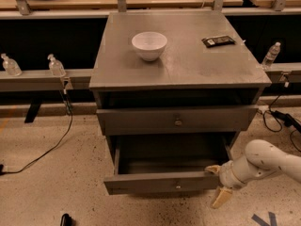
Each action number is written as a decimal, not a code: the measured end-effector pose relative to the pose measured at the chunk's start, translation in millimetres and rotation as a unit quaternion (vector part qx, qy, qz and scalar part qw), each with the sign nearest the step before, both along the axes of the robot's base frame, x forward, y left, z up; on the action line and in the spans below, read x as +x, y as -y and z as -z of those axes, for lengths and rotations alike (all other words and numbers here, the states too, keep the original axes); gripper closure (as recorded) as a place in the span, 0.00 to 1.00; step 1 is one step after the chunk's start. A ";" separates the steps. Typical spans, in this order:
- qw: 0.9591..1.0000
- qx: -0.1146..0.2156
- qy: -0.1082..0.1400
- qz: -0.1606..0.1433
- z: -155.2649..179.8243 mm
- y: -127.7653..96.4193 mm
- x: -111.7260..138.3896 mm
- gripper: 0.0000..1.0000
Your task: Open middle drawer
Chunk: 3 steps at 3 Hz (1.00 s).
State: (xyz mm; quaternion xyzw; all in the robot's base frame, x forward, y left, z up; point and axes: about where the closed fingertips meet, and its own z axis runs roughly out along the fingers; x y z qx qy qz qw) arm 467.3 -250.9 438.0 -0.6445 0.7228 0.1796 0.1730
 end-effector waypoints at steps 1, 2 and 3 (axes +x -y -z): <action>0.998 0.032 0.056 -0.007 -33.4 -16.2 8.0 0.18; 0.993 0.046 0.109 -0.032 -70.0 -40.1 19.4 0.18; 0.988 0.046 0.144 -0.038 -101.8 -47.0 37.9 0.18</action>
Offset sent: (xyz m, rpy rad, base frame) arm 0.0346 0.0679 0.1230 0.1203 -0.3621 0.1236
